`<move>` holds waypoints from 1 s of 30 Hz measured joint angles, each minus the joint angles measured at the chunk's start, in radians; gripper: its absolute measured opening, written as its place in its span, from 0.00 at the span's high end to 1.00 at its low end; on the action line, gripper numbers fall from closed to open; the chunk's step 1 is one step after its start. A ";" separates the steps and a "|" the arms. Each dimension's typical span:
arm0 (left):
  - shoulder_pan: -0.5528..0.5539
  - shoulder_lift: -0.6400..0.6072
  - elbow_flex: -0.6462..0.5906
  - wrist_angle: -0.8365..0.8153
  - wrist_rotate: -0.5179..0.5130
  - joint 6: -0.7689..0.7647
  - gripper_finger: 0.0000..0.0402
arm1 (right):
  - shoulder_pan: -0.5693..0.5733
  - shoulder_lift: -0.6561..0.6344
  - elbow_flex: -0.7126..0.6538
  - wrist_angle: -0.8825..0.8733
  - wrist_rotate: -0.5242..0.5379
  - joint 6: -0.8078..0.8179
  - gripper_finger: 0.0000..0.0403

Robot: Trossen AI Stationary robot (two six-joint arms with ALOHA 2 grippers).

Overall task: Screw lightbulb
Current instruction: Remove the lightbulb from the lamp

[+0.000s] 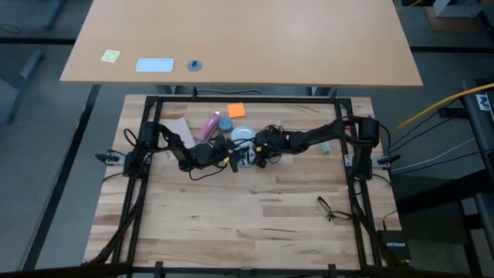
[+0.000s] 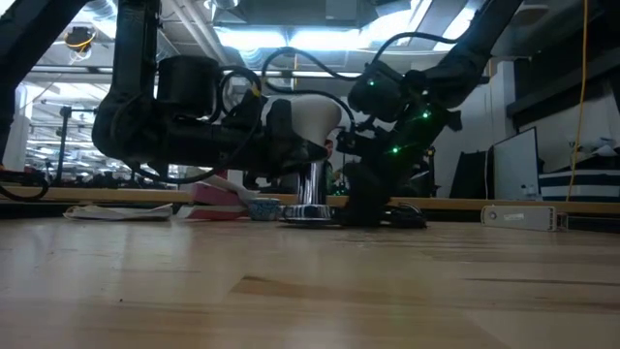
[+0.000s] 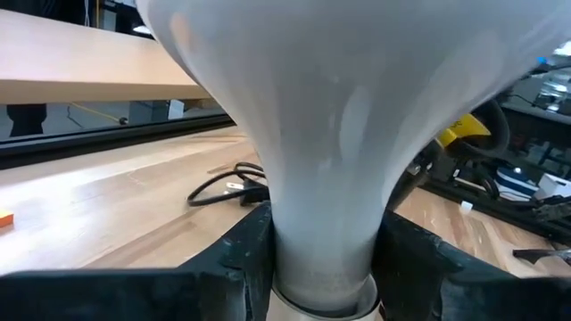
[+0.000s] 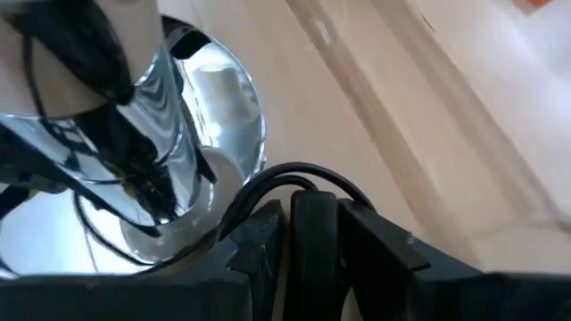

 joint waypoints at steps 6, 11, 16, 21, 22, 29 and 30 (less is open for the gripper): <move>0.000 -0.002 0.000 0.007 0.006 0.021 0.65 | 0.084 0.004 -0.003 0.042 -0.019 0.114 0.70; -0.002 -0.002 0.000 0.006 0.009 0.022 0.65 | 0.156 0.006 -0.004 0.055 0.023 0.203 0.70; -0.002 -0.002 0.000 0.003 0.002 0.022 0.65 | 0.198 0.008 -0.004 0.091 0.014 0.209 0.70; -0.002 -0.002 0.000 0.002 -0.001 0.021 0.65 | 0.196 -0.015 -0.004 0.082 0.045 0.171 0.70; -0.002 -0.002 0.000 0.002 -0.002 0.021 0.65 | 0.195 -0.027 -0.005 0.077 0.060 0.153 0.70; -0.001 -0.001 0.000 0.003 -0.002 0.024 0.65 | 0.192 -0.146 -0.003 -0.056 0.235 0.112 0.70; -0.001 -0.001 0.000 0.003 -0.002 0.024 0.65 | 0.191 -0.152 -0.003 -0.079 0.260 0.113 0.70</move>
